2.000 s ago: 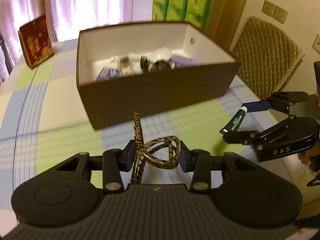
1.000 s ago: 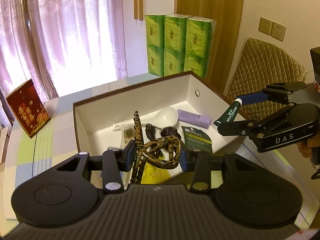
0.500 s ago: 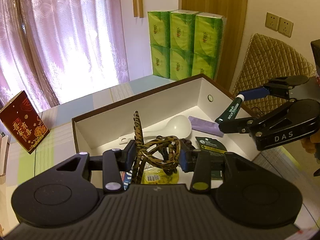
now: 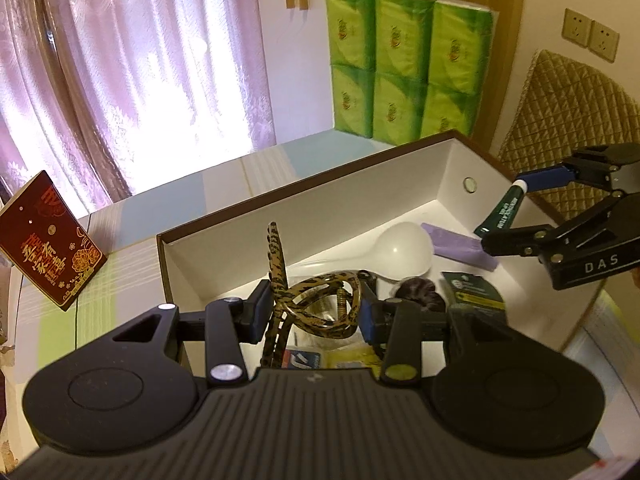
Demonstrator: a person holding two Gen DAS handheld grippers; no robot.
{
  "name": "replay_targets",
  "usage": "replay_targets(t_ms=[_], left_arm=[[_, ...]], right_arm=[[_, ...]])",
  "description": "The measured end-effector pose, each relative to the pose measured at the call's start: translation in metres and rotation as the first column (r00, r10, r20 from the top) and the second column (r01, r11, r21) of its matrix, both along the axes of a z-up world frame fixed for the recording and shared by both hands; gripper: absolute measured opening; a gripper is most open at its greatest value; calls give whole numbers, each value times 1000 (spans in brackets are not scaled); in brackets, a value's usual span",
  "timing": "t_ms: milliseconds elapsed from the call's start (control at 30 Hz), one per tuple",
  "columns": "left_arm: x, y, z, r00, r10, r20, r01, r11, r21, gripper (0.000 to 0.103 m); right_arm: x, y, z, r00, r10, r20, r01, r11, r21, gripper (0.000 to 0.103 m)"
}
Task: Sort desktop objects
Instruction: 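Open both grippers to drop the strap and lip gel into the box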
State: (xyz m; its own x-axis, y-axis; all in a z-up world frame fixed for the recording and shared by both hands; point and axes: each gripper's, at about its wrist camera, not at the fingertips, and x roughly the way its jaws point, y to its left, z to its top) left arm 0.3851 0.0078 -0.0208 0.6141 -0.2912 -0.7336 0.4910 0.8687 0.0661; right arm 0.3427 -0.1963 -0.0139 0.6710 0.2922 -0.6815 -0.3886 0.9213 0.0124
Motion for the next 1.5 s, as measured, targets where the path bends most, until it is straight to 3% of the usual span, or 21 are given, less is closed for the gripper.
replay_targets(t_ms=[467, 967, 1133, 1333, 1433, 1500], left_arm=[[52, -4, -44, 998, 22, -59, -16, 994, 105, 38], [69, -10, -69, 997, 15, -78, -1, 983, 181, 38], [69, -11, -63, 999, 9, -40, -1, 983, 185, 39], [65, -10, -61, 999, 16, -46, -8, 986, 169, 47], [62, -8, -58, 998, 31, -60, -22, 990, 137, 61], [58, -7, -53, 997, 40, -72, -32, 993, 110, 64]], right_arm=[[21, -1, -16, 1000, 19, -17, -19, 999, -30, 81], [37, -6, -21, 999, 37, 2, -37, 998, -42, 81], [39, -8, -22, 999, 42, -1, -42, 998, -43, 81], [37, -11, -24, 999, 52, 3, -51, 997, -55, 81], [36, -13, -25, 998, 60, -1, -60, 996, -62, 81], [35, -13, -26, 998, 68, -4, -69, 995, -67, 81]])
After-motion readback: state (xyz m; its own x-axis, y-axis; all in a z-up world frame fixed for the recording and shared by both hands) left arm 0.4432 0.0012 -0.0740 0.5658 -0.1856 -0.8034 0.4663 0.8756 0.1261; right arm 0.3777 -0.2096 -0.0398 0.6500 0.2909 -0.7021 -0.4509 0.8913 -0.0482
